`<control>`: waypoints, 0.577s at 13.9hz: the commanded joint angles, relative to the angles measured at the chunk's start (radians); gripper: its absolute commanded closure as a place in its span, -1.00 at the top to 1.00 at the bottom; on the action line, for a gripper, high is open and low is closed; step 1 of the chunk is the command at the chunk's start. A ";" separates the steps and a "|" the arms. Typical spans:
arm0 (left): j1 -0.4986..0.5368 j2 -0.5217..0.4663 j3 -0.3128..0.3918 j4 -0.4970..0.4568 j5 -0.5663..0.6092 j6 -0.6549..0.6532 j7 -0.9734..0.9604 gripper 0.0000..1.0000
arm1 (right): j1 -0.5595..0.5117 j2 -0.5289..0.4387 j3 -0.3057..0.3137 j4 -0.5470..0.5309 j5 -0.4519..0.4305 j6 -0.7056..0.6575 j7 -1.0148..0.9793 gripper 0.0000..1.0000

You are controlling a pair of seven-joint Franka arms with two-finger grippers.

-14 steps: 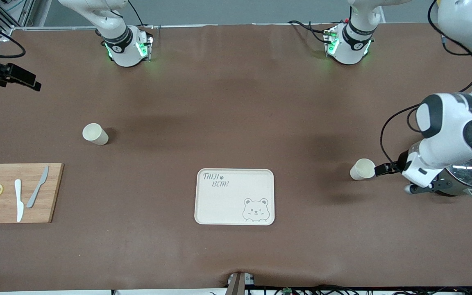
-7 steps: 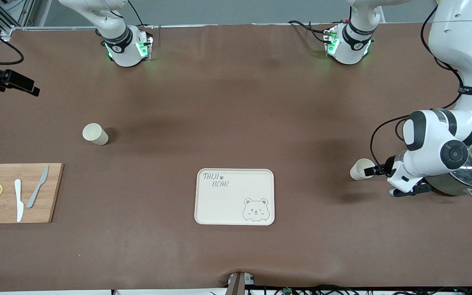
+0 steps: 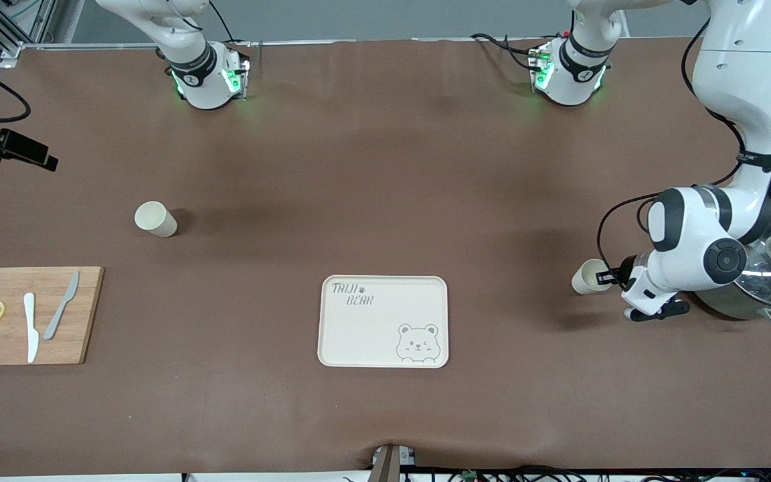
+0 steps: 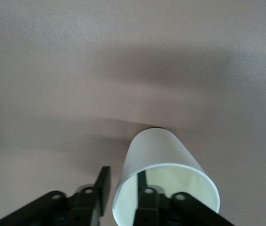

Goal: Place white IKEA cup upright on tray with both arms
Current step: 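Reach the left gripper down to the white cup beside the pot, then close the left gripper on the cup rim and lift it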

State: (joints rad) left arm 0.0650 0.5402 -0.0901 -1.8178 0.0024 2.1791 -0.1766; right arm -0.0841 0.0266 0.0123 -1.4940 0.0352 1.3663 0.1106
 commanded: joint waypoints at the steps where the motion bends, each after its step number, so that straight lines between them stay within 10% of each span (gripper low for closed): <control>1: -0.013 -0.006 -0.005 0.002 -0.013 -0.004 -0.001 -1.00 | -0.022 0.039 0.012 0.024 -0.021 -0.010 0.006 1.00; 8: -0.039 -0.028 -0.049 0.086 -0.013 -0.010 -0.035 -1.00 | -0.106 0.156 0.012 0.009 -0.005 0.005 -0.046 1.00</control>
State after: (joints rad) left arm 0.0302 0.5309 -0.1190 -1.7630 0.0020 2.1799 -0.1833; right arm -0.1423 0.1574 0.0092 -1.4939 0.0309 1.3717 0.0878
